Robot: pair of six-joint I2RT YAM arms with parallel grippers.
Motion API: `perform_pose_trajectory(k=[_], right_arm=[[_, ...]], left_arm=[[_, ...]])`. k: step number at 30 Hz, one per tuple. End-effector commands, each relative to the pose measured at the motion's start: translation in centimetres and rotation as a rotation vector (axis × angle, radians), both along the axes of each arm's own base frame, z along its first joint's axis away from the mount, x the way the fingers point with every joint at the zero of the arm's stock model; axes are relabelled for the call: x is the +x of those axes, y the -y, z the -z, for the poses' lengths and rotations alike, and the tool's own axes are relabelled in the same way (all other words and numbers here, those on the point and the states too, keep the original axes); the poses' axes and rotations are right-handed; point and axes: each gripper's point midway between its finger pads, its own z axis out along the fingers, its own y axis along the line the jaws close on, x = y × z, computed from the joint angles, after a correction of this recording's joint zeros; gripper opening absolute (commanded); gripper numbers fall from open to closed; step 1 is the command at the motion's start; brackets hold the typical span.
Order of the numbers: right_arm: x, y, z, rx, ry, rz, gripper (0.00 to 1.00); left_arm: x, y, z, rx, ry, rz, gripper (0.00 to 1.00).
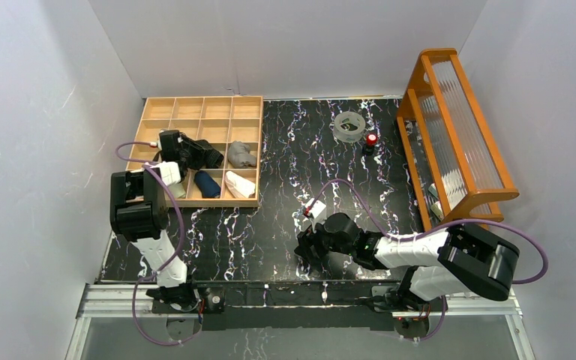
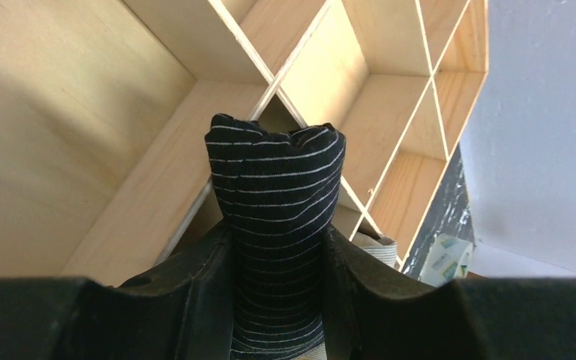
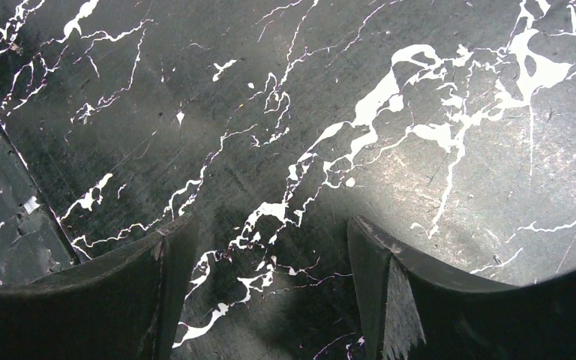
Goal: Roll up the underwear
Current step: Place the underwear in the storage box.
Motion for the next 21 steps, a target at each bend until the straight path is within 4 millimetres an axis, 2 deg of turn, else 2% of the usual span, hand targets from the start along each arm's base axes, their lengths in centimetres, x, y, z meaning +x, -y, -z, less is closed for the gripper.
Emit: perform_pose_trajectory(k=[1,12,16,19,21], right_arm=[[-0.1,0.0,0.5,-0.026,-0.021,-0.007,0.80],[-0.1,0.4,1.0,-0.054,-0.028,0.004,0.80],[0.0,0.5,1.0,-0.059,-0.025,0.010,0.80],[0.1,0.6,1.1,-0.066,-0.027,0.014,0.80],[0.0,0.6,1.2,-0.068,-0.029,0.014,0.79]], left_arm=[[-1.5,0.7,2.7,0.068,-0.145,0.004,0.00],[-2.4,1.8,5.0,0.112,-0.294,-0.021,0.00],[-4.1,0.8,6.6,0.196,-0.429,-0.005,0.00],[-4.6,0.1,6.9,0.249,-0.473,0.007,0.00],[-4.8,-0.3,6.9,0.280,-0.484,0.011,0.04]])
